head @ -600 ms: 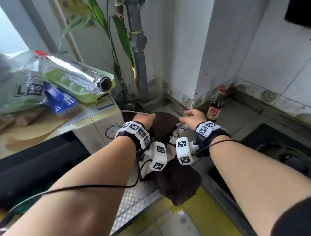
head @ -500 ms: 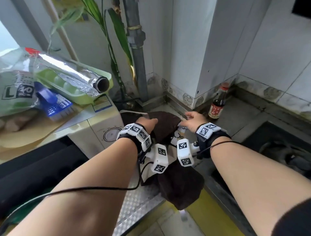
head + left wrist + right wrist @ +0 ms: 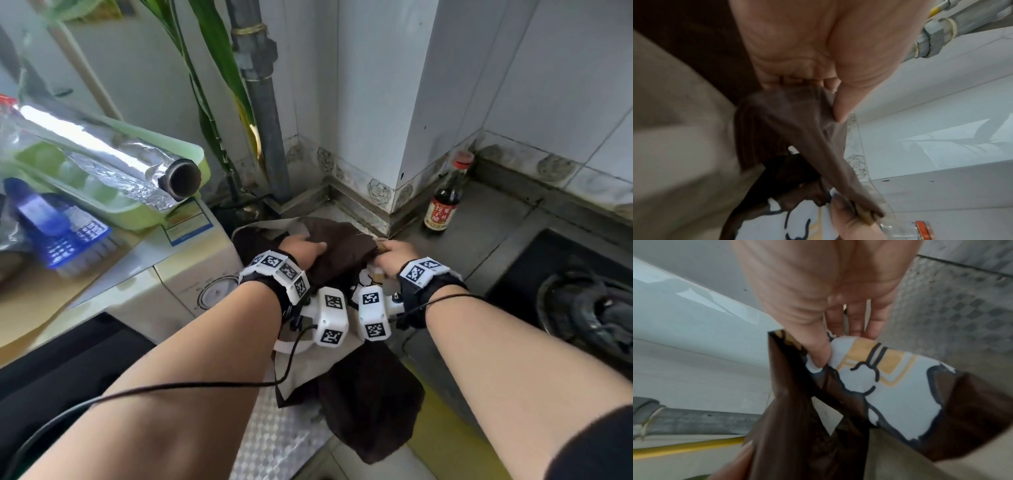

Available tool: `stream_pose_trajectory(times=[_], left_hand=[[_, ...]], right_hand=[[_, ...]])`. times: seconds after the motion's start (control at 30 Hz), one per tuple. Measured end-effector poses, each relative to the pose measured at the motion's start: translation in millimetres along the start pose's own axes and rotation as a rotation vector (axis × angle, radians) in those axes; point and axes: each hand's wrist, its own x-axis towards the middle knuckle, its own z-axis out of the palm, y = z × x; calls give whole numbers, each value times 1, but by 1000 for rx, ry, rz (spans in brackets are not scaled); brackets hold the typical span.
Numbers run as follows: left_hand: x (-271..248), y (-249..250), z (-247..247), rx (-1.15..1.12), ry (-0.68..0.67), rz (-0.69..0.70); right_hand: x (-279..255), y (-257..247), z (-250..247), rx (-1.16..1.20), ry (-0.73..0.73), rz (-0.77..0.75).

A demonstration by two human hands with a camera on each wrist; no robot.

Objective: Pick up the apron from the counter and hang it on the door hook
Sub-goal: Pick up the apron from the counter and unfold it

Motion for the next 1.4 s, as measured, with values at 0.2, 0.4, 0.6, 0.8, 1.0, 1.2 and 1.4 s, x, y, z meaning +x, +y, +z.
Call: stream_pose_trajectory(times=[0.2, 0.4, 0.6, 0.8, 1.0, 1.2, 1.4], left_hand=[[-14, 40, -5, -111, 29, 232], [-48, 79, -10, -82, 15, 382], [-90, 116, -21, -172, -13, 501], [-131, 150, -29, -97, 39, 558], [-177, 155, -18, 120, -88, 594], [-208, 145, -12, 138, -409, 541], [-220, 131, -3, 224, -276, 532]], right_hand=[[-14, -6, -26, 190, -58, 16], [-52, -27, -63, 412, -108, -73], [-82, -61, -90, 568, -58, -267], [-125, -85, -120, 448, -20, -397], [-152, -107, -141, 383, 22, -457], [-146, -97, -149, 401, -65, -345], [-166, -83, -148, 420, -110, -306]])
